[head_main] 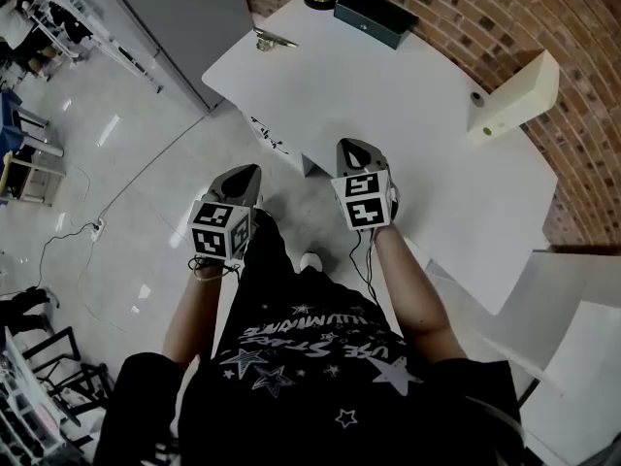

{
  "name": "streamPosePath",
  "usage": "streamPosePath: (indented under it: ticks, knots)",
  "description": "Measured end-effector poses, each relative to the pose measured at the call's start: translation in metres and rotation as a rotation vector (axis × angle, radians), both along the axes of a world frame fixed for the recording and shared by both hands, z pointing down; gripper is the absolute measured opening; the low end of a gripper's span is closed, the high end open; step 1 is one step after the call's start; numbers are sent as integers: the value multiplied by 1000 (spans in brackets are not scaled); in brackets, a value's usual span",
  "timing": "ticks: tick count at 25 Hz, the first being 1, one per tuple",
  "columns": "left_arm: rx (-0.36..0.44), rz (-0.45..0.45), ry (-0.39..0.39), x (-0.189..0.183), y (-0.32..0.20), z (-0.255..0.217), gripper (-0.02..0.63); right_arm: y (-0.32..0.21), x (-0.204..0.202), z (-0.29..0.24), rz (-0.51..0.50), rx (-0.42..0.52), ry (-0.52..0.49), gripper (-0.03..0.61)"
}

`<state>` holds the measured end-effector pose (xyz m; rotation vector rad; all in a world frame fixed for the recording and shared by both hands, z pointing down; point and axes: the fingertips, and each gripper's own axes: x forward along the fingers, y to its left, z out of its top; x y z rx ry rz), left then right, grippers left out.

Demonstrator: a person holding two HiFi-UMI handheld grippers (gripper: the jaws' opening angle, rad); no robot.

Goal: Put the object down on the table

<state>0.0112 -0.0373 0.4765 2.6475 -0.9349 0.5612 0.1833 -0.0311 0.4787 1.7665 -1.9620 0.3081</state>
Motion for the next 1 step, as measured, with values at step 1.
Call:
streamPosePath:
  ticks: [1]
  knots:
    - [0,-4,-1,0,1,1,21,2,0,0,-2,3,-6,2]
